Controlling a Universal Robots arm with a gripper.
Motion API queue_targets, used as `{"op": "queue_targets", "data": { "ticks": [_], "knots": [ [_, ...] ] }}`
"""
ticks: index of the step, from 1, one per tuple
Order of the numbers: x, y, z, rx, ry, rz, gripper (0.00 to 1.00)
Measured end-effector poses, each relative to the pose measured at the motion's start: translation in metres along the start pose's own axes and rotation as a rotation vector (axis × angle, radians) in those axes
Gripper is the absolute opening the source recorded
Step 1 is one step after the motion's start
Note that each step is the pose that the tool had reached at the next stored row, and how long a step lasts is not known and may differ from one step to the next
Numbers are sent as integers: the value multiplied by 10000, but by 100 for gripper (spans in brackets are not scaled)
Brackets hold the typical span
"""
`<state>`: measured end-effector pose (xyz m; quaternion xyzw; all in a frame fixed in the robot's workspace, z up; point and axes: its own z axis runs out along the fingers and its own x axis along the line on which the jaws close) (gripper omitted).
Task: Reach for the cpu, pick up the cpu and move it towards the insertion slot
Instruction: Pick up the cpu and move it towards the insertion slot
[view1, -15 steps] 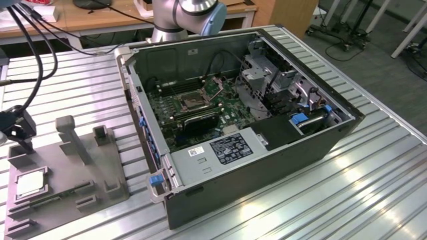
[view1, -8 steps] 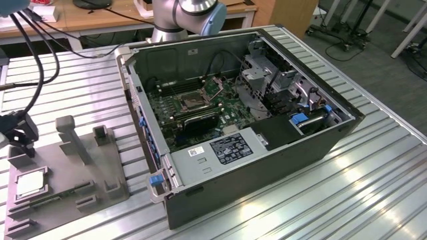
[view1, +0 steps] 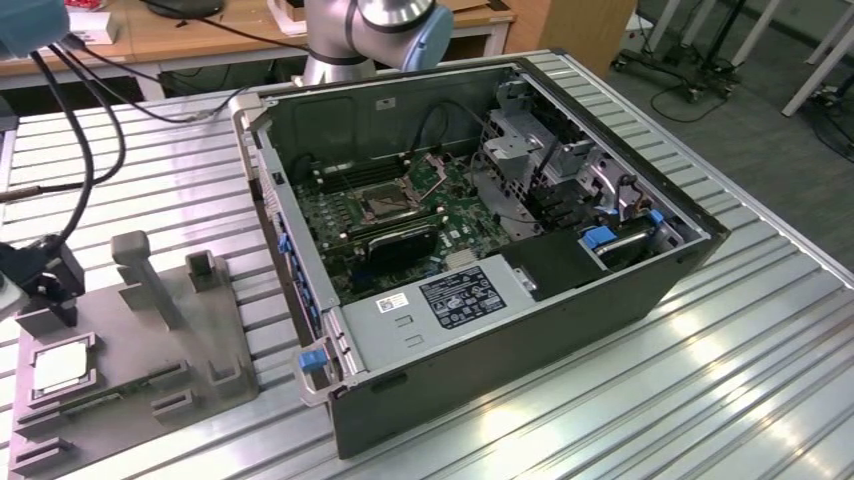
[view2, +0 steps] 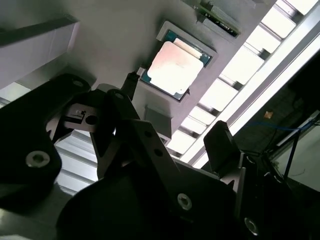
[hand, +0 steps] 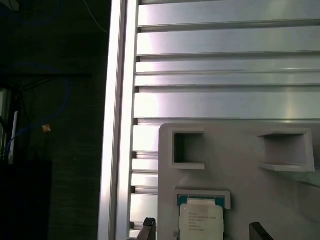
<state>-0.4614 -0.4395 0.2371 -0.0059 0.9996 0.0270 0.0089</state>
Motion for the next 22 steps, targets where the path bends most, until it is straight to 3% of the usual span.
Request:
{"op": "queue_targets", "data": {
  "ticks": [12,22],
  "knots": [
    [5,-129,206,-38,-2,25,80],
    [6,-135,244,-42,-1,25,80]
  ]
}}
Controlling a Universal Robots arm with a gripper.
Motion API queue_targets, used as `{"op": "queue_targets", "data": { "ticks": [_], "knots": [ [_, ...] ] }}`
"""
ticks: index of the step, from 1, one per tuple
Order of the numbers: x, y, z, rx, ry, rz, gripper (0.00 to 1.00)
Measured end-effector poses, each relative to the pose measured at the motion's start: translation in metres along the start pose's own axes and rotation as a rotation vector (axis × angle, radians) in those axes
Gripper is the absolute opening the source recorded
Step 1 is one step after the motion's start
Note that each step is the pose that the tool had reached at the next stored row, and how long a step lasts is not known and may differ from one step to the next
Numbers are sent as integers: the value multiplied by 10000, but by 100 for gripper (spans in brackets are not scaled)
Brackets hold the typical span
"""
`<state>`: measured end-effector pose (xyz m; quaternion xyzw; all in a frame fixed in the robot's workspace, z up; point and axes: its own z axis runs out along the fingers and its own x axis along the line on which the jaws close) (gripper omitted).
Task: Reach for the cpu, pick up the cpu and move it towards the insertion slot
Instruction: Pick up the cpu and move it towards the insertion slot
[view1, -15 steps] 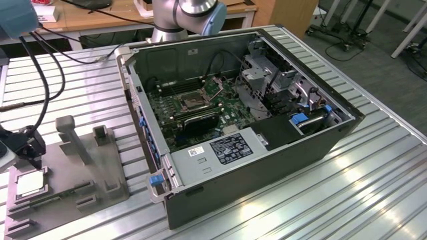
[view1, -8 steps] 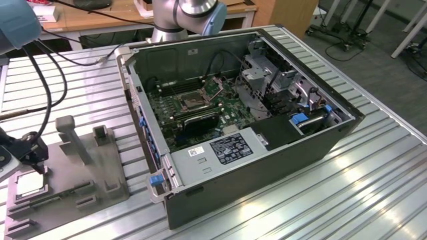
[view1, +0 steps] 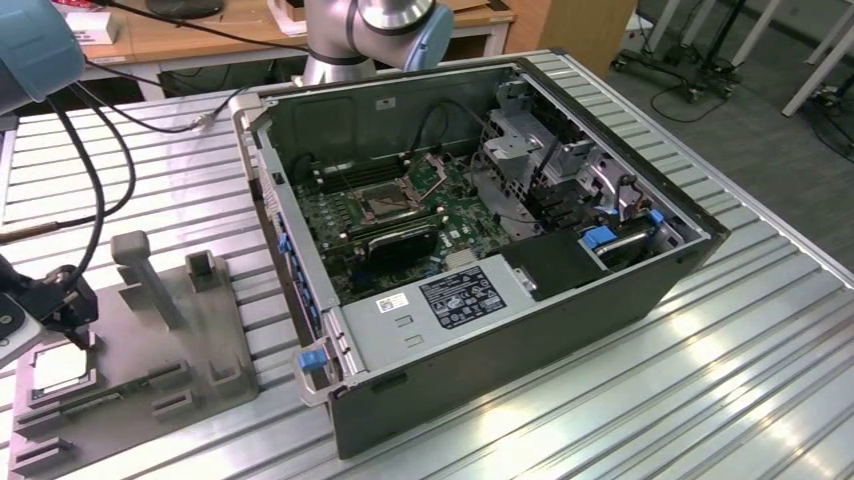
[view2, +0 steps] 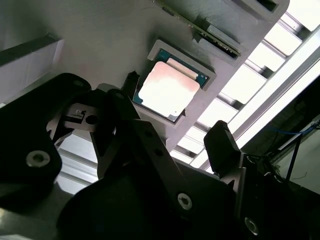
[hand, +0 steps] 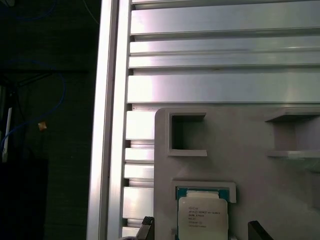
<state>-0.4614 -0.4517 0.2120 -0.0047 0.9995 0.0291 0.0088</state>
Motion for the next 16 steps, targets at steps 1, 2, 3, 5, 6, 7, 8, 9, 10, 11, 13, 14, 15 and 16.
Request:
{"op": "queue_targets", "data": {
  "ticks": [1,2,3,5,6,7,8,9,10,11,13,14,15,16],
  "knots": [
    [0,0,1,0,1,0,80],
    [0,0,2,0,1,0,80],
    [0,0,2,0,0,0,80],
    [0,-1,9,-4,-2,0,80],
    [0,-1,14,-5,-2,0,80],
    [0,-2,20,-4,1,0,80],
    [0,-3,27,-3,7,0,80],
    [-1,-3,38,-3,8,3,80],
    [-1,-4,53,-3,7,13,80],
    [-1,-5,69,-3,6,33,80],
    [-6,-6,102,-2,3,98,80],
    [-9,-6,119,-1,0,142,80],
    [-11,-6,135,-1,-2,172,80],
    [-13,-5,149,0,-2,197,80]
  ]
}}
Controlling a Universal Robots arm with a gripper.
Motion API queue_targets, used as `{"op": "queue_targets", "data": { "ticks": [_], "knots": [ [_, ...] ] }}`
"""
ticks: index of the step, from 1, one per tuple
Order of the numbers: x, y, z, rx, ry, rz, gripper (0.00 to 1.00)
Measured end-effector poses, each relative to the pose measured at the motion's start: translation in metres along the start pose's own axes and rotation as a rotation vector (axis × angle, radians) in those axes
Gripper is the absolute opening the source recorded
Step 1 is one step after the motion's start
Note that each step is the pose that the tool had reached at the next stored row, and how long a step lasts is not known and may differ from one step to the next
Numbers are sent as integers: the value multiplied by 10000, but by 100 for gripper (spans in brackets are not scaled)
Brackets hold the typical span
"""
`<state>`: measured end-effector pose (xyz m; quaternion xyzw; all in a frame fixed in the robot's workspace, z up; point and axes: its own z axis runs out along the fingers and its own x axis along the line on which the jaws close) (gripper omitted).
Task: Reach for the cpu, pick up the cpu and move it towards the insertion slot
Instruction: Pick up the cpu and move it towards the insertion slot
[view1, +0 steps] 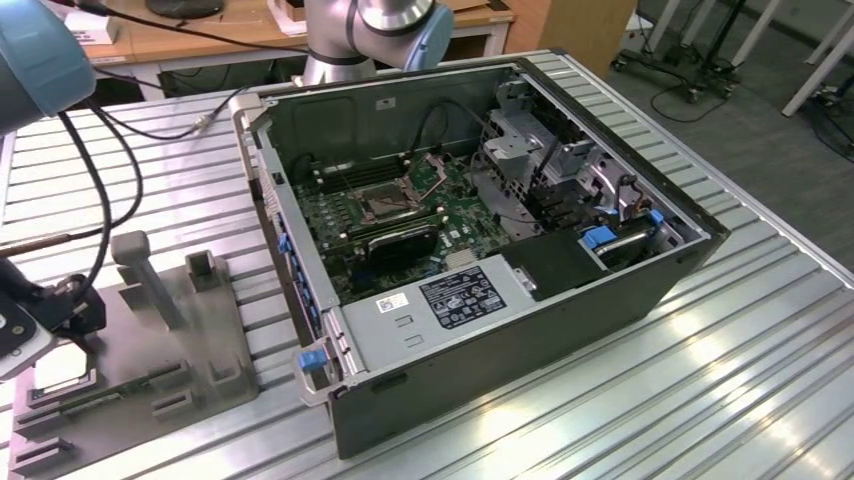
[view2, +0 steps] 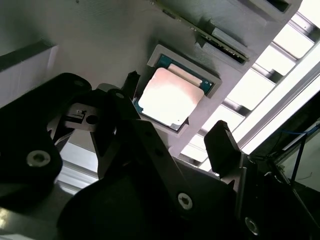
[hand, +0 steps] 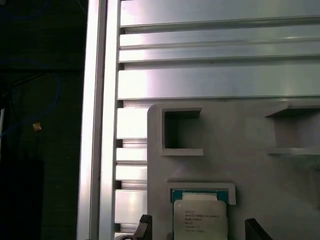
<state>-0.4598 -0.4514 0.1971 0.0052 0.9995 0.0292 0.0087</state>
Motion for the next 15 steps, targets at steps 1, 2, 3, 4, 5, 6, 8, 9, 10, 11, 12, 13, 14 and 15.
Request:
{"op": "queue_targets", "data": {
  "ticks": [1,2,3,4,5,6,8,9,10,11,12,13,14,15],
  "knots": [
    [-2,2,17,0,-2,25,80],
    [-4,5,35,1,0,52,80],
    [-5,9,54,2,13,83,80],
    [-7,13,72,3,26,121,80],
    [-9,16,89,4,42,160,80],
    [-10,18,104,4,65,197,80],
    [-13,20,119,6,87,231,80],
    [-12,19,120,8,90,235,80],
    [-13,19,121,6,87,247,80],
    [-13,19,121,6,87,260,80],
    [-13,19,121,6,87,261,80],
    [-13,19,121,6,87,262,80],
    [-13,19,121,6,86,263,80],
    [-13,26,124,5,85,264,80]
  ]
}}
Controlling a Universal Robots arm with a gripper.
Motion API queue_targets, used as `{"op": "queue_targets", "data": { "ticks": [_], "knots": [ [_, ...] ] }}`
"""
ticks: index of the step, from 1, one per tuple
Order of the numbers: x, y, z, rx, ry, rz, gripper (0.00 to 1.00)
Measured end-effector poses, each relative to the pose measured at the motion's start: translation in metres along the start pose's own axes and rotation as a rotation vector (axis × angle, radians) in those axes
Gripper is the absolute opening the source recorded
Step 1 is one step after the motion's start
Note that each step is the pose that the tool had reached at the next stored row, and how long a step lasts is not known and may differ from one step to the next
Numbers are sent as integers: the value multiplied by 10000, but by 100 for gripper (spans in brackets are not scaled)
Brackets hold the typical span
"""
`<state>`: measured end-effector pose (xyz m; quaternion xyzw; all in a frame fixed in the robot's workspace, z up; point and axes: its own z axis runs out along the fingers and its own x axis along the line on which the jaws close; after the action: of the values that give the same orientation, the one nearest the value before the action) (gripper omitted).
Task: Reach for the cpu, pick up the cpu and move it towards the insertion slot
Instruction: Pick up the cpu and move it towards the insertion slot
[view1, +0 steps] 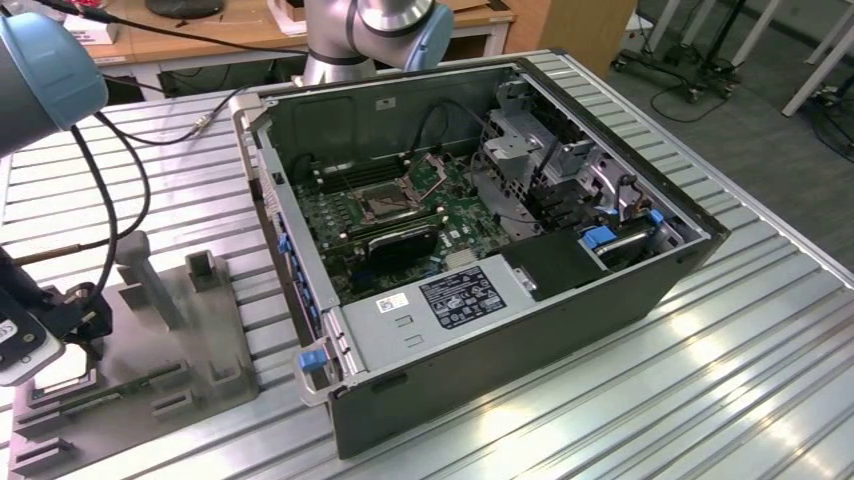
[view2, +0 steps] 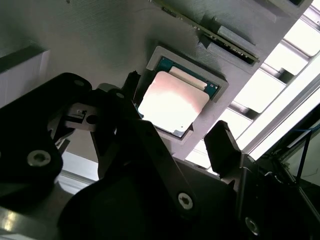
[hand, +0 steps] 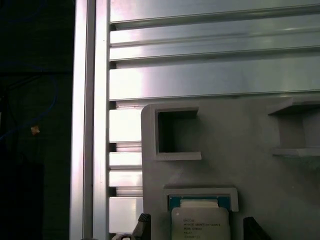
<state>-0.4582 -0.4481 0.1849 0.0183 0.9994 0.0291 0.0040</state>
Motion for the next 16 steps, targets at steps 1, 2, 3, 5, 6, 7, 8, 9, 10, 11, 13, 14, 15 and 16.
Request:
{"op": "queue_targets", "data": {
  "ticks": [1,2,3,5,6,7,8,9,10,11,13,14,15,16],
  "knots": [
    [0,8,2,0,1,-1,80],
    [1,14,5,0,0,0,80],
    [0,21,4,1,2,7,80],
    [0,27,7,2,-1,21,80],
    [0,27,8,5,0,27,80],
    [0,27,8,7,2,28,80],
    [1,27,9,9,2,30,80],
    [0,27,13,16,-1,30,80],
    [0,27,18,28,-3,30,80],
    [0,27,23,41,-4,29,80],
    [1,27,29,118,-3,30,80],
    [0,26,33,150,-5,29,80],
    [0,25,38,157,-6,28,80],
    [0,25,45,158,-6,27,80]
  ]
}}
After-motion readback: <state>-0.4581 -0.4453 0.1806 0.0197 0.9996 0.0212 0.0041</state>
